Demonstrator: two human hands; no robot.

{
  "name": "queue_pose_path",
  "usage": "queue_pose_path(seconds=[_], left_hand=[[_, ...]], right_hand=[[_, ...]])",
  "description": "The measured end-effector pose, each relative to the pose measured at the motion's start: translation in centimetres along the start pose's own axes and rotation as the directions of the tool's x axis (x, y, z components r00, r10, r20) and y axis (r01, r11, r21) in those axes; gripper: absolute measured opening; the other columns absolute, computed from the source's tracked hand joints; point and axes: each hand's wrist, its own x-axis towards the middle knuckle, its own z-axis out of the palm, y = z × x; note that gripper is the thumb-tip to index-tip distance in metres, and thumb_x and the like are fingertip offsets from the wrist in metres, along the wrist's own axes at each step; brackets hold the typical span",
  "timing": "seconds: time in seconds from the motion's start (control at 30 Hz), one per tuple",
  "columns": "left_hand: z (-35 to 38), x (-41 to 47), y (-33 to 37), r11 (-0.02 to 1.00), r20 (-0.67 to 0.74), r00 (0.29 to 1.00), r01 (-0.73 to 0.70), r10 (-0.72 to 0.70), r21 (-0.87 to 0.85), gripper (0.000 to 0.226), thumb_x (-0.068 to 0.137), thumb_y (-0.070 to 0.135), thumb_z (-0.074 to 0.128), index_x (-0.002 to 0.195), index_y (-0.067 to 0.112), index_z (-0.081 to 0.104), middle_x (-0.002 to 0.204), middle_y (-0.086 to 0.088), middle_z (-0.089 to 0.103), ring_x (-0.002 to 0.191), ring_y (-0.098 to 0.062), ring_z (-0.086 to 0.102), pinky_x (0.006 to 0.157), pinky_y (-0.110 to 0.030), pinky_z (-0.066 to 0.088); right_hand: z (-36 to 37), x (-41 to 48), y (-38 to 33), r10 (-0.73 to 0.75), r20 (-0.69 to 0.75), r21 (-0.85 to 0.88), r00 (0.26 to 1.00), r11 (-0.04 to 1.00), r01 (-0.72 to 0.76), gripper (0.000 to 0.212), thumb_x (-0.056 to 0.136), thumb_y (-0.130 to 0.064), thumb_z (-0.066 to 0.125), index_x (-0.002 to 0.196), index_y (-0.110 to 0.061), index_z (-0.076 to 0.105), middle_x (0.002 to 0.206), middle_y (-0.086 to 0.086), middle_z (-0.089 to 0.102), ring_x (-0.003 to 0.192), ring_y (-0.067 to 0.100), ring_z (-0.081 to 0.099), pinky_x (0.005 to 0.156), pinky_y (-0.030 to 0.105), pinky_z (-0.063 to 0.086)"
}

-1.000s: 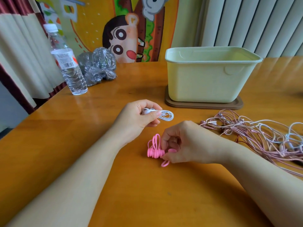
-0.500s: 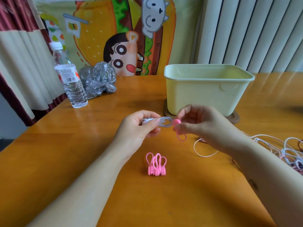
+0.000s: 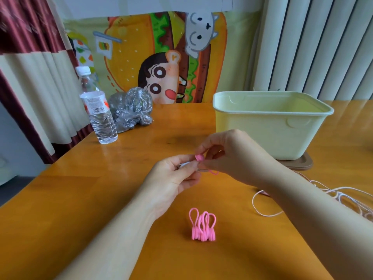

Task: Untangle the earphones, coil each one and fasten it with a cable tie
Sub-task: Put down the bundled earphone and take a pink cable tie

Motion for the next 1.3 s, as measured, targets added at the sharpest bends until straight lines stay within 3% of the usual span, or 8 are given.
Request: queue_pose_path(seconds=[0.23, 0.33, 0.57, 0.73, 0.87, 1.03, 1.13, 1.3], left_hand=[[0.1, -0.1, 0.0, 0.999, -0.016, 0.999, 0.037, -0.037, 0.019, 0.031, 0.064, 0.015, 0.067, 0.094, 0.007, 0.068, 0.072, -0.004, 0.069, 0.058, -0.007, 0.063, 0.058, -0.020, 0.054], [0.0, -0.1, 0.2, 1.000, -0.010, 1.000, 0.021, -0.021, 0.006, 0.027, 0.066, 0.013, 0.066, 0.092, 0.006, 0.067, 0.066, -0.001, 0.066, 0.056, -0.006, 0.061, 0.058, -0.020, 0.054], [-0.1, 0.0, 0.3, 1.000, -0.049, 0.999, 0.005, -0.005, 0.001, 0.019, 0.077, 0.009, 0.064, 0.094, 0.006, 0.069, 0.069, -0.003, 0.063, 0.055, -0.004, 0.059, 0.058, -0.019, 0.054], [-0.5, 0.2, 0.6, 0.998, -0.133, 0.991, -0.027, 0.020, -0.048, 0.011, 0.080, 0.009, 0.064, 0.089, 0.011, 0.071, 0.071, 0.000, 0.068, 0.056, -0.003, 0.058, 0.058, -0.019, 0.054], [-0.7, 0.3, 0.8, 0.996, -0.175, 0.983, -0.066, 0.056, -0.054, 0.014, 0.085, 0.009, 0.062, 0.096, 0.009, 0.070, 0.077, -0.003, 0.068, 0.058, -0.004, 0.059, 0.060, -0.019, 0.054], [-0.7, 0.3, 0.7, 0.996, -0.205, 0.975, -0.086, 0.081, -0.012, 0.019, 0.087, 0.011, 0.062, 0.104, 0.008, 0.069, 0.088, -0.008, 0.070, 0.063, -0.005, 0.060, 0.062, -0.019, 0.054], [-0.7, 0.3, 0.7, 0.996, -0.234, 0.969, -0.089, 0.082, -0.019, 0.020, 0.082, 0.016, 0.066, 0.102, 0.013, 0.071, 0.089, -0.007, 0.073, 0.065, -0.006, 0.061, 0.063, -0.019, 0.054], [-0.3, 0.3, 0.2, 0.994, -0.216, 0.976, -0.043, 0.019, -0.104, 0.018, 0.082, 0.018, 0.064, 0.098, 0.013, 0.071, 0.087, -0.003, 0.072, 0.068, -0.005, 0.060, 0.065, -0.020, 0.056]], right_hand=[[0.2, -0.2, -0.1, -0.129, 0.019, -0.152, 0.991, 0.980, 0.131, 0.009, 0.078, -0.013, 0.076, 0.085, -0.018, 0.073, 0.073, -0.014, 0.061, 0.067, 0.002, 0.060, 0.067, 0.016, 0.051], [-0.2, -0.3, 0.0, -0.053, -0.001, 0.005, 0.999, 0.999, 0.053, 0.008, 0.079, -0.012, 0.074, 0.081, -0.020, 0.073, 0.067, -0.013, 0.066, 0.065, 0.001, 0.063, 0.062, 0.013, 0.052], [-0.2, -0.1, 0.5, 0.073, 0.010, 0.266, 0.997, 0.961, -0.073, 0.012, 0.085, -0.007, 0.067, 0.096, -0.012, 0.070, 0.081, 0.004, 0.073, 0.071, 0.012, 0.071, 0.071, 0.026, 0.058], [-0.2, 0.4, 0.4, 0.347, 0.070, 0.772, 0.935, 0.574, -0.271, 0.019, 0.090, 0.006, 0.050, 0.086, -0.007, 0.064, 0.074, 0.015, 0.058, 0.062, 0.019, 0.057, 0.067, 0.030, 0.054], [-0.1, 0.3, 0.8, 0.381, 0.271, 0.799, 0.884, 0.422, -0.428, 0.013, 0.090, -0.001, 0.053, 0.089, -0.009, 0.062, 0.076, 0.010, 0.054, 0.064, 0.016, 0.053, 0.073, 0.036, 0.054], [1.4, -0.3, 0.8, 0.301, 0.491, 0.681, 0.817, 0.451, -0.576, 0.021, 0.077, -0.020, 0.068, 0.093, -0.010, 0.058, 0.089, 0.009, 0.065, 0.072, 0.012, 0.055, 0.062, 0.023, 0.051], [2.0, -0.2, 1.0, 0.358, 0.374, 0.660, 0.856, 0.546, -0.516, 0.006, 0.086, -0.016, 0.064, 0.085, -0.011, 0.062, 0.074, 0.004, 0.068, 0.067, 0.013, 0.056, 0.063, 0.023, 0.049], [3.3, -0.4, 0.5, 0.435, 0.073, 0.679, 0.897, 0.637, -0.365, 0.011, 0.086, -0.018, 0.067, 0.079, -0.009, 0.068, 0.066, 0.000, 0.068, 0.060, 0.014, 0.061, 0.061, 0.027, 0.052]])
